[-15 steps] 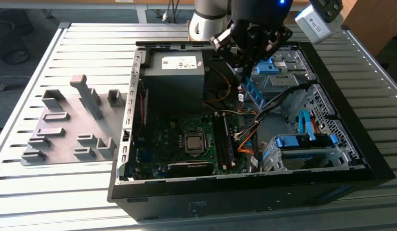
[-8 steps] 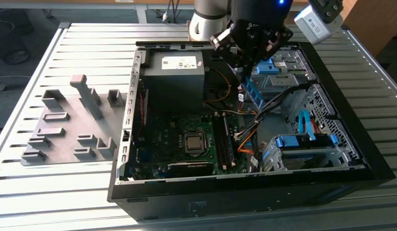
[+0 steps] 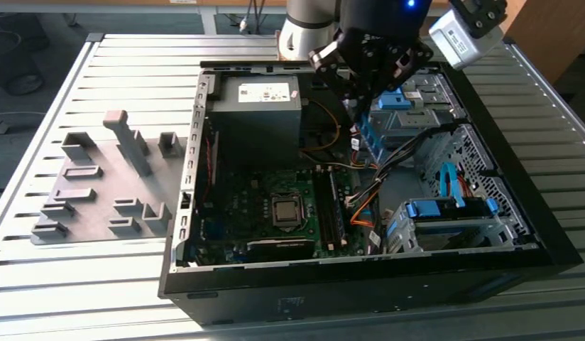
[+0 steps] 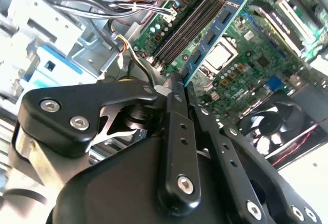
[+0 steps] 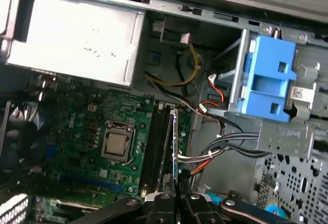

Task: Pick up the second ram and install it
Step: 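Insert the second ram into the second slot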

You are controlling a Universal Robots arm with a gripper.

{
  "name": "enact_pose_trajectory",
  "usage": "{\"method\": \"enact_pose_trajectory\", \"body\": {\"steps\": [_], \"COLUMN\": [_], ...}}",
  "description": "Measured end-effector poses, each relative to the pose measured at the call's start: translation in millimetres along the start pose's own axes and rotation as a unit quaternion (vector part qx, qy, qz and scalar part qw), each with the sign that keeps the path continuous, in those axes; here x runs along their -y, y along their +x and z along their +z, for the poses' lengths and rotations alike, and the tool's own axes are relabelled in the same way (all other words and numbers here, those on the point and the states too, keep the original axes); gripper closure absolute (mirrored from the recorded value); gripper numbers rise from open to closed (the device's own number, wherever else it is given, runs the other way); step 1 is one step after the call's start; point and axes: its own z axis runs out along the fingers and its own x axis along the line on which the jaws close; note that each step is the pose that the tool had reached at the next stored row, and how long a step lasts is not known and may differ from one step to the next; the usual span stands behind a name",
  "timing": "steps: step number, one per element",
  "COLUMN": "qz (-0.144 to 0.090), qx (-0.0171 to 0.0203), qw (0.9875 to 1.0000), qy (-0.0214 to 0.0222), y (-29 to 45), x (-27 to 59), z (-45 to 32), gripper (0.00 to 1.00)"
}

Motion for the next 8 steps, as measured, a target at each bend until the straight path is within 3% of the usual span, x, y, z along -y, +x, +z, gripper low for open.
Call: {"method": "enact_pose_trajectory", "body": {"steps": [4, 8], "qz": [0.037, 0.074], "qx": [-0.0001, -0.0001], "qw": [0.9993, 0.9973], "qy": [0.0012, 0.0023], "y": [0.0, 0.0], "x": [0.0, 0.0], "z": [0.8, 1.9], "gripper": [0.86, 0.86]}}
